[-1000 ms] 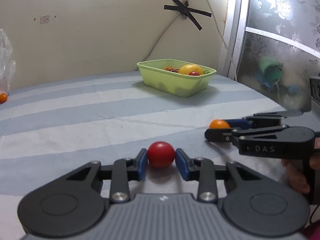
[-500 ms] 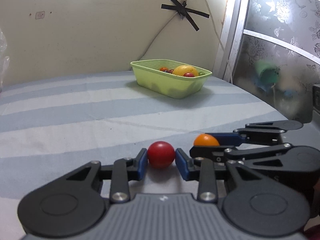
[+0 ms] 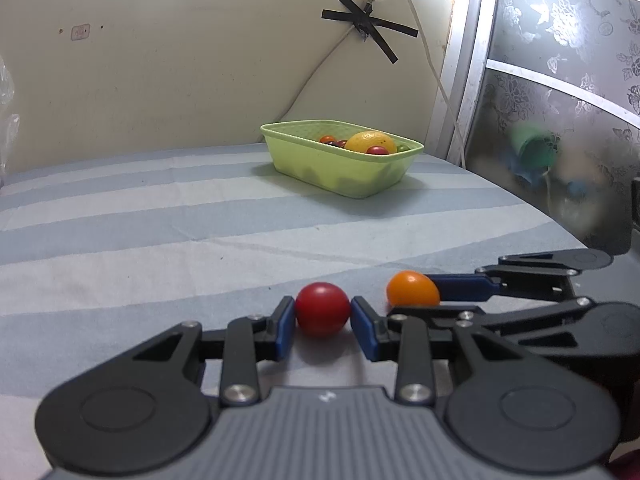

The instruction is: Organize fruits

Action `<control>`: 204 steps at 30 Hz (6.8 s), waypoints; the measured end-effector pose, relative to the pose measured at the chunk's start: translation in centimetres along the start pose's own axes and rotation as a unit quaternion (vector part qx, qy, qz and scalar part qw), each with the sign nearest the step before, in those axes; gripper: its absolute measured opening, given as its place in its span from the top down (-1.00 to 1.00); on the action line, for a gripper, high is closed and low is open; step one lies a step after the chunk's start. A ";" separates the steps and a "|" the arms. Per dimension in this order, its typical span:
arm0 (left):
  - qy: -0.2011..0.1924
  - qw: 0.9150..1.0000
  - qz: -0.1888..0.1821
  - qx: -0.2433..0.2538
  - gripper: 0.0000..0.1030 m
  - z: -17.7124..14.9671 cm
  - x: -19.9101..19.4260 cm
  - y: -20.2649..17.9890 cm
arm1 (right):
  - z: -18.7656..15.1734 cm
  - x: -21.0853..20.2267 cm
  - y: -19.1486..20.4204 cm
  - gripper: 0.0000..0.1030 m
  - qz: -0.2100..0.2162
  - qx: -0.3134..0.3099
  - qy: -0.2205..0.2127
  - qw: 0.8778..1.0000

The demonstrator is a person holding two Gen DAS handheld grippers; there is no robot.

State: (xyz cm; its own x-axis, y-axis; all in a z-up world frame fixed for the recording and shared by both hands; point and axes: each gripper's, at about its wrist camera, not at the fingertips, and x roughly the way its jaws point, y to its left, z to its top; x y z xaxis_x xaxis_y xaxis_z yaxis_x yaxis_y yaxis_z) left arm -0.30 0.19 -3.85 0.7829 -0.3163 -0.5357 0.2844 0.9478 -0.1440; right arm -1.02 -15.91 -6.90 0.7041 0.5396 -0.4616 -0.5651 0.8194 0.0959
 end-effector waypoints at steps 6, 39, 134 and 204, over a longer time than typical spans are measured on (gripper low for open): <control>0.000 1.000 0.003 0.002 0.39 -0.1 -0.1 -0.2 | -0.2 0.0 0.8 0.25 -0.011 -0.027 -0.002 1.000; -0.001 1.000 0.003 0.002 0.39 -0.1 0.0 -0.1 | -0.4 0.1 0.7 0.37 -0.018 -0.025 -0.006 1.000; -0.002 0.973 0.225 -0.054 -0.99 0.3 -0.8 -2.7 | -1.7 -3.3 -3.7 -0.19 -0.097 0.236 -0.100 0.962; -0.087 0.964 0.235 -0.087 -0.99 1.0 -0.7 -0.2 | -1.6 -3.5 -3.8 -0.60 -0.089 0.234 -0.124 0.960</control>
State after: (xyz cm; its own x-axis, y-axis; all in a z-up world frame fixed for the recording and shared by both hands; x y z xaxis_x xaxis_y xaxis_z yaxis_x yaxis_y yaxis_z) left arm -0.36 0.15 -2.59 0.8875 0.1626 -0.4312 -0.2103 0.9755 -0.0649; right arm -2.06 -21.22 -7.08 0.8849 0.3650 -0.2895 -0.2124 0.8691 0.4467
